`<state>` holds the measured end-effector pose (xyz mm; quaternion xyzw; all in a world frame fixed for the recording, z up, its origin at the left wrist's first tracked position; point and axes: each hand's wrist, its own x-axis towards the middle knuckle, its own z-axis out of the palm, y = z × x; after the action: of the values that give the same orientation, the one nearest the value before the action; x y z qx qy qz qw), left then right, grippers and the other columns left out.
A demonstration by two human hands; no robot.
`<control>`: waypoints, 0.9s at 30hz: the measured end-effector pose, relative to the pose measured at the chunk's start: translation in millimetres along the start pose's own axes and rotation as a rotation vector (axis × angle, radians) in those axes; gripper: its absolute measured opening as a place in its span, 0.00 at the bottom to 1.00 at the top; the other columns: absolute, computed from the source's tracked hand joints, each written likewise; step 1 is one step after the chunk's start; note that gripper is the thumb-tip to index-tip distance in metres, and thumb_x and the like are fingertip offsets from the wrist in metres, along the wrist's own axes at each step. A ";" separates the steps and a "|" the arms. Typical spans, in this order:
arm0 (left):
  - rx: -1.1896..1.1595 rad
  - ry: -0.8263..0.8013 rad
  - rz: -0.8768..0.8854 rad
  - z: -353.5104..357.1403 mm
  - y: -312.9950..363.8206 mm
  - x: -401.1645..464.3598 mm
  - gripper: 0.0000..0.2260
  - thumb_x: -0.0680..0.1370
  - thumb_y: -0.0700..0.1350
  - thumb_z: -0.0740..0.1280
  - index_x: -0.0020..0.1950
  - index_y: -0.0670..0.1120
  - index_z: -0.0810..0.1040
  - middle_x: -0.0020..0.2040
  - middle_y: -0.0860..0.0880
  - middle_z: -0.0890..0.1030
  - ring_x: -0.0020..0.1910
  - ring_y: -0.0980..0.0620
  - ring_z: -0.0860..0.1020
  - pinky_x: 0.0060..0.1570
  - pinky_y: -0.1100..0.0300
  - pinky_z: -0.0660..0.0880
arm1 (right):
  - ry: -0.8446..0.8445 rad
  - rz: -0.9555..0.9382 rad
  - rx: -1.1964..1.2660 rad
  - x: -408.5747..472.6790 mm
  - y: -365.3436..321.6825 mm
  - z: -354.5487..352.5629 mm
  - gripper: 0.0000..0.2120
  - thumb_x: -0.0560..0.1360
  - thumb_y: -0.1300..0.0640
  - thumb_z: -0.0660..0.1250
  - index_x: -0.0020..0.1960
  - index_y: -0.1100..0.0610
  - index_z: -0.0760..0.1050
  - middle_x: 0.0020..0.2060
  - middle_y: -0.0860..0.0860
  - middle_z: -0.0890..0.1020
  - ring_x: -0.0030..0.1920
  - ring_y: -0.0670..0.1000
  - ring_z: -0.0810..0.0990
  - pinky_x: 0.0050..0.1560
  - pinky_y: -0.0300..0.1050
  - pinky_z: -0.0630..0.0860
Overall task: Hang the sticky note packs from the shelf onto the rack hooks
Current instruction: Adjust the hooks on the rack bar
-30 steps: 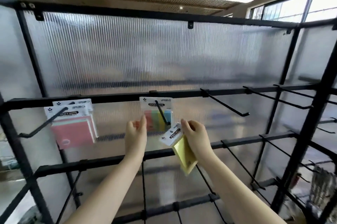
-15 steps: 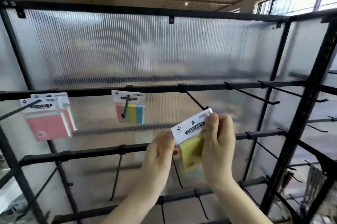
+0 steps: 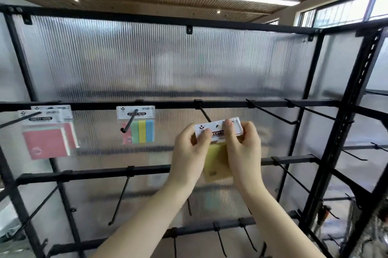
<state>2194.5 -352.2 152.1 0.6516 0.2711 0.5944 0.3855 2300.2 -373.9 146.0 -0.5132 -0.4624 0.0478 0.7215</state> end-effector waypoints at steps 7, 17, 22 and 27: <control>-0.025 0.041 0.016 3.3 -4.0 5.1 0.12 0.79 0.41 0.63 0.36 0.40 0.72 0.29 0.52 0.72 0.29 0.59 0.69 0.29 0.69 0.65 | -0.040 -0.011 -0.012 9.7 2.0 1.7 0.12 0.78 0.52 0.65 0.39 0.57 0.70 0.31 0.46 0.75 0.30 0.40 0.70 0.32 0.33 0.67; 0.110 0.058 -0.010 -1.2 -46.6 22.0 0.19 0.75 0.59 0.60 0.41 0.42 0.71 0.31 0.51 0.69 0.29 0.62 0.69 0.31 0.73 0.67 | -0.147 0.054 -0.022 23.4 35.7 10.3 0.09 0.75 0.46 0.66 0.48 0.51 0.72 0.41 0.46 0.78 0.39 0.38 0.75 0.39 0.27 0.70; 0.178 0.025 -0.125 -6.5 -75.9 52.7 0.19 0.76 0.59 0.60 0.46 0.43 0.73 0.38 0.46 0.74 0.39 0.55 0.74 0.35 0.75 0.68 | -0.185 0.161 -0.024 41.0 60.9 18.8 0.17 0.73 0.42 0.66 0.52 0.53 0.72 0.46 0.48 0.79 0.47 0.43 0.78 0.43 0.31 0.71; 0.282 -0.003 -0.212 -9.3 -99.2 79.8 0.18 0.79 0.58 0.58 0.53 0.43 0.72 0.44 0.50 0.76 0.42 0.57 0.75 0.36 0.73 0.68 | -0.221 0.241 -0.103 59.6 85.4 29.0 0.17 0.76 0.45 0.66 0.57 0.55 0.69 0.46 0.46 0.76 0.46 0.40 0.75 0.38 0.30 0.69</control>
<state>2207.5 -230.6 115.4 0.6678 0.4182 0.5056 0.3513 2347.9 -281.2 117.1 -0.5930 -0.4757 0.1664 0.6280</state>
